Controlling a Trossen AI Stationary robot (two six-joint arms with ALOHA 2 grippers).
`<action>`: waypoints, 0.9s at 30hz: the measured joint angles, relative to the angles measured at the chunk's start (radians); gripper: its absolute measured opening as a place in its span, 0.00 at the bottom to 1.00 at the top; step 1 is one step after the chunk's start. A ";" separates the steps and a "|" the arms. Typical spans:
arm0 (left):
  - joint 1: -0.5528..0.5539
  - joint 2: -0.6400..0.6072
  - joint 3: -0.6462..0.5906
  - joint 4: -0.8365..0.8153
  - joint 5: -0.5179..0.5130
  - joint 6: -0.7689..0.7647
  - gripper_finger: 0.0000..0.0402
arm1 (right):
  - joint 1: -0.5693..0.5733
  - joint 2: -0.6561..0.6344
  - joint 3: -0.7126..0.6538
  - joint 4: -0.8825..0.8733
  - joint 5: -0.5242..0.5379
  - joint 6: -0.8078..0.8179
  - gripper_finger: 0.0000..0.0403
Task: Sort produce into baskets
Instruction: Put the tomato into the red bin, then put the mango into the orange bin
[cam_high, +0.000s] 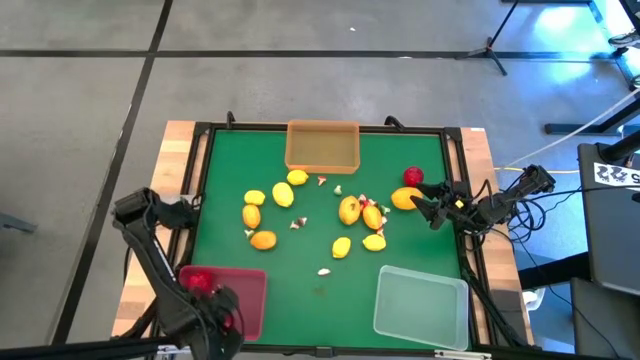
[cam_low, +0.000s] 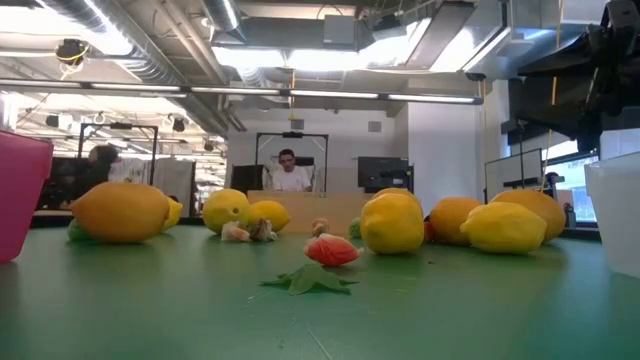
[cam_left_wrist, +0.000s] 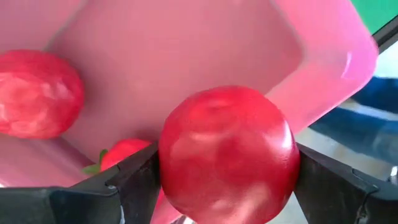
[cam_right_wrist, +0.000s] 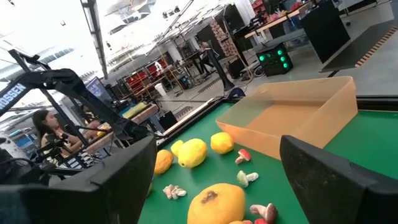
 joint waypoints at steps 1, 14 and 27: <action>0.000 0.005 0.000 -0.002 -0.002 0.005 0.76 | 0.000 0.000 0.000 0.000 0.000 0.000 0.84; 0.012 0.024 -0.001 -0.104 0.032 -0.010 0.81 | 0.000 0.000 0.000 0.000 -0.011 0.000 0.84; 0.020 0.023 -0.001 -0.039 0.087 0.016 0.83 | 0.000 0.000 0.000 0.000 -0.051 0.000 0.84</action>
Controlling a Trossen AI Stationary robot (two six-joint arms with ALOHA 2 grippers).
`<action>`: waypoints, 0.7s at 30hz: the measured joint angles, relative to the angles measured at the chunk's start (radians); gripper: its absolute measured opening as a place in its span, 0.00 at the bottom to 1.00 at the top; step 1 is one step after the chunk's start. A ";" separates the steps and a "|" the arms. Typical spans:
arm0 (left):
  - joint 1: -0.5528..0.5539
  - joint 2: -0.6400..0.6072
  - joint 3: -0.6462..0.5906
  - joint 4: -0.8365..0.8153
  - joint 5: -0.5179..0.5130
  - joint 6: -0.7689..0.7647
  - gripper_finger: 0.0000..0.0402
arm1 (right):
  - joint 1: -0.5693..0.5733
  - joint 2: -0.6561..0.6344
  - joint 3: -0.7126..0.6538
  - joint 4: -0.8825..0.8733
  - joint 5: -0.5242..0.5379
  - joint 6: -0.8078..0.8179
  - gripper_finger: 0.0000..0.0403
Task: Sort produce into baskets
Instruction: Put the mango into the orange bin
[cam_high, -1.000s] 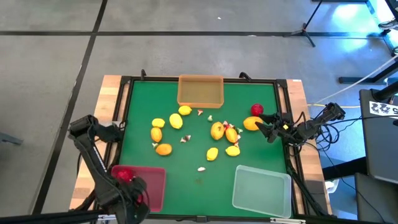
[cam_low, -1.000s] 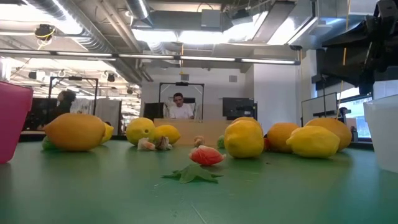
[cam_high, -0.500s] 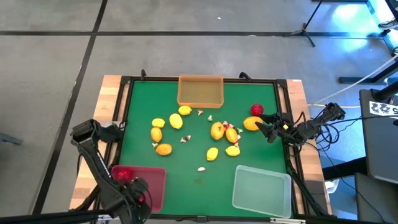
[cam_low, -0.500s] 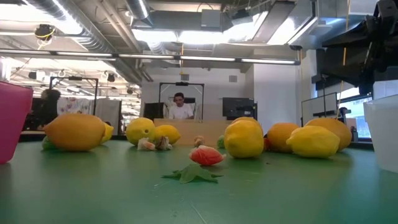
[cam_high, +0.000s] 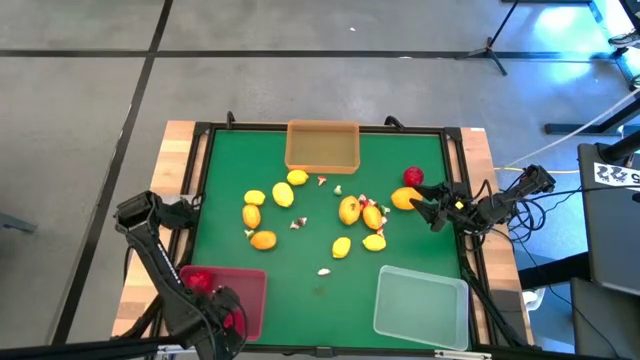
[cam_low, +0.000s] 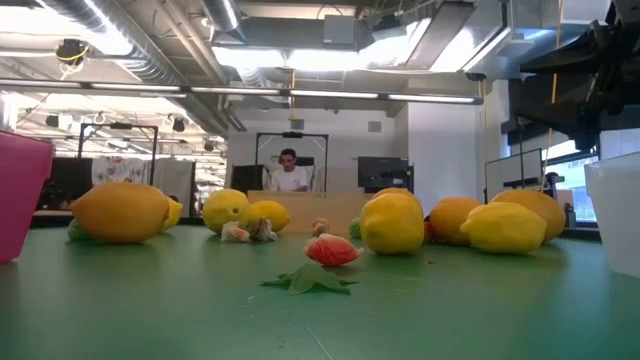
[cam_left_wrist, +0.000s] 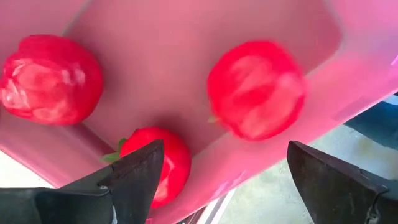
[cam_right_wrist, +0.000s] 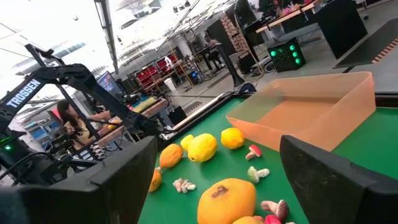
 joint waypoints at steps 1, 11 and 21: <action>0.001 0.000 0.000 0.000 -0.007 0.000 0.83 | 0.000 0.000 0.000 0.000 0.000 0.000 0.84; 0.142 -0.073 0.000 -0.004 -0.254 0.068 0.83 | 0.000 0.000 0.000 0.000 0.000 0.000 0.84; 0.478 -0.167 0.001 0.186 -0.529 0.594 0.83 | 0.000 0.000 0.000 0.000 -0.014 0.023 0.84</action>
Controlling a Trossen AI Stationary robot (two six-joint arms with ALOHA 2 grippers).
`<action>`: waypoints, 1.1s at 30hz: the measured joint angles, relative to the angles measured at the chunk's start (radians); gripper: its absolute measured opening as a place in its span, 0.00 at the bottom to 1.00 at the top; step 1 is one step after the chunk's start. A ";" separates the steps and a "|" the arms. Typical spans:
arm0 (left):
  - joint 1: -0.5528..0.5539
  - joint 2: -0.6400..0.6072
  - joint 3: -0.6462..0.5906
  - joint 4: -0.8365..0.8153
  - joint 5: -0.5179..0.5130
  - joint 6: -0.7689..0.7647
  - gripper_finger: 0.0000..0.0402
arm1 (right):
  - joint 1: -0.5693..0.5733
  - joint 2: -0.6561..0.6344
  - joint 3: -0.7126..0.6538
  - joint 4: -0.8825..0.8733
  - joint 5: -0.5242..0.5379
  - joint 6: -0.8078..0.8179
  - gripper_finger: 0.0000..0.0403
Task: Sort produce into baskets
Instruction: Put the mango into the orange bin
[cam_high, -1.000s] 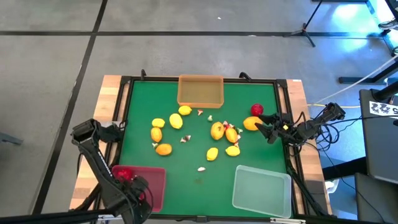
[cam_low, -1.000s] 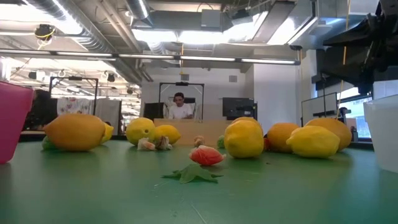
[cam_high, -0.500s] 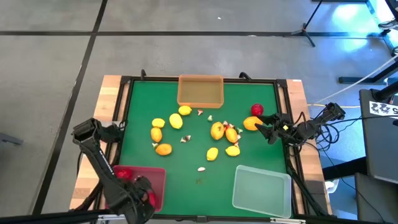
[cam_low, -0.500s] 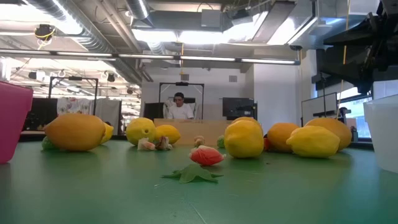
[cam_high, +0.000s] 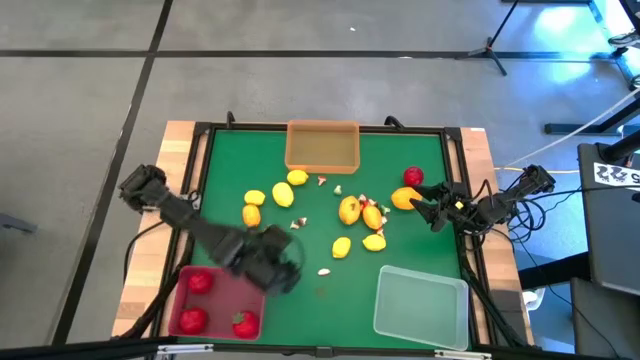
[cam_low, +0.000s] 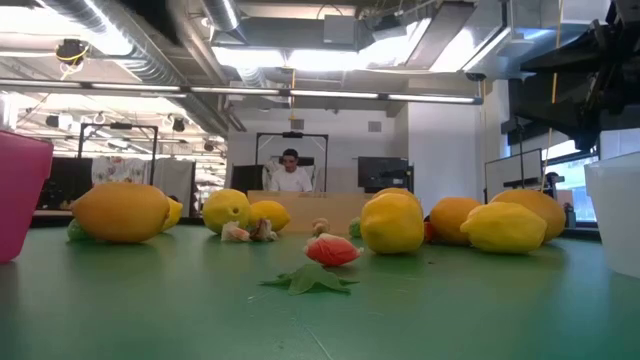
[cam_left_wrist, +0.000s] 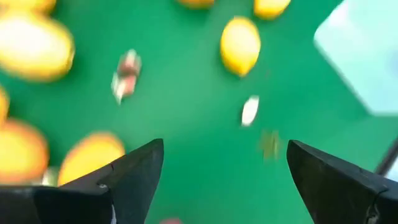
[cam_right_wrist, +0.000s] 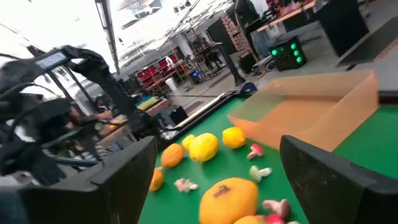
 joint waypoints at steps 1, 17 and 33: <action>0.027 0.000 0.000 0.035 -0.001 0.065 0.83 | 0.000 0.000 0.004 -0.002 -0.018 0.020 0.84; 0.399 0.000 0.002 0.396 0.032 0.577 0.83 | 0.000 0.397 0.396 -0.364 -0.091 -0.028 0.84; 0.505 0.222 0.000 0.575 0.098 0.552 0.79 | 0.000 0.463 0.403 -0.494 -0.099 0.206 0.84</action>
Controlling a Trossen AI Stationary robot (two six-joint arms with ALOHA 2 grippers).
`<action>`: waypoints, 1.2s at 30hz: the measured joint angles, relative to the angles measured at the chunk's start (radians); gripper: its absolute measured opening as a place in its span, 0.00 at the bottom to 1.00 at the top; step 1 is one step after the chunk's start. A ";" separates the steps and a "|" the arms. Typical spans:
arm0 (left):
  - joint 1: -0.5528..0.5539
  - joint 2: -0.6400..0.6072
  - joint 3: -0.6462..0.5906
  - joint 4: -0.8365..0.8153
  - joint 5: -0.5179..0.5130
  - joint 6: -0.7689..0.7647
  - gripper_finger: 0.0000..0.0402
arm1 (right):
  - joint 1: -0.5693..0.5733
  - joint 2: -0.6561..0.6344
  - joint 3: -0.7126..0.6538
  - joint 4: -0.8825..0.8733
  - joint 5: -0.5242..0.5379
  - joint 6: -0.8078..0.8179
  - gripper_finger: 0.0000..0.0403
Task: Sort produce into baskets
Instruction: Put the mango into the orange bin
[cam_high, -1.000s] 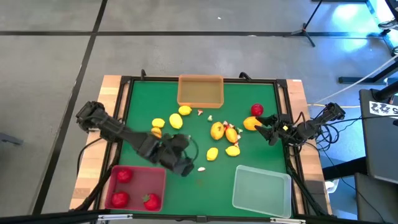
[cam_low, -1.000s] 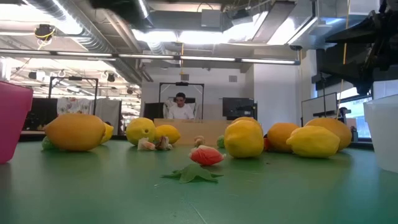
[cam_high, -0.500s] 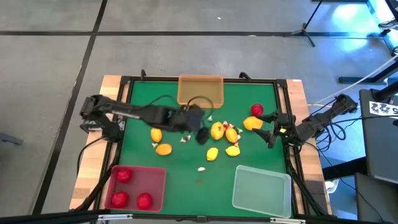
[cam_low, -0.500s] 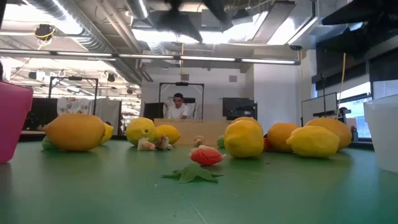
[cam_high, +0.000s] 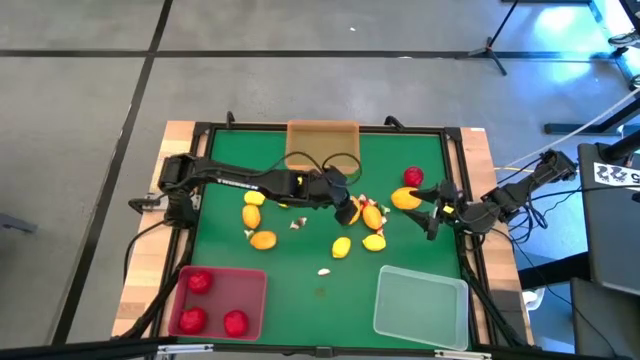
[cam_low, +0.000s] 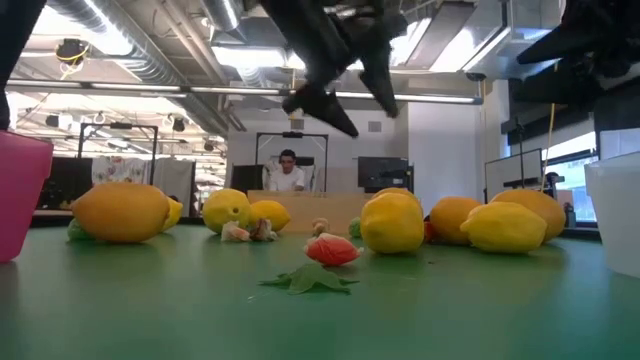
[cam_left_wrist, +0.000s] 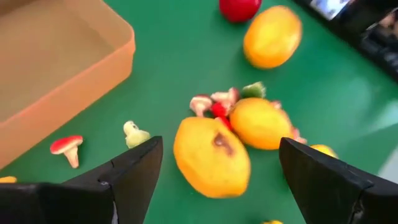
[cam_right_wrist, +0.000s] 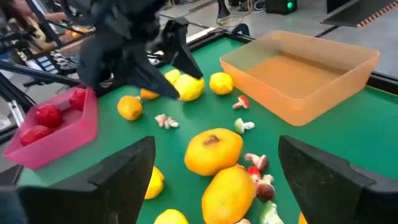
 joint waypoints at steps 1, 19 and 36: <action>-0.002 0.016 0.002 0.001 -0.006 -0.001 0.79 | 0.000 0.000 0.000 -0.007 0.000 0.005 0.84; -0.008 0.246 0.320 -0.380 -0.048 -0.106 0.79 | 0.000 0.000 0.001 -0.011 0.000 0.077 0.84; -0.010 0.276 0.320 -0.294 -0.010 -0.347 0.79 | 0.000 0.000 0.001 -0.031 0.000 0.077 0.84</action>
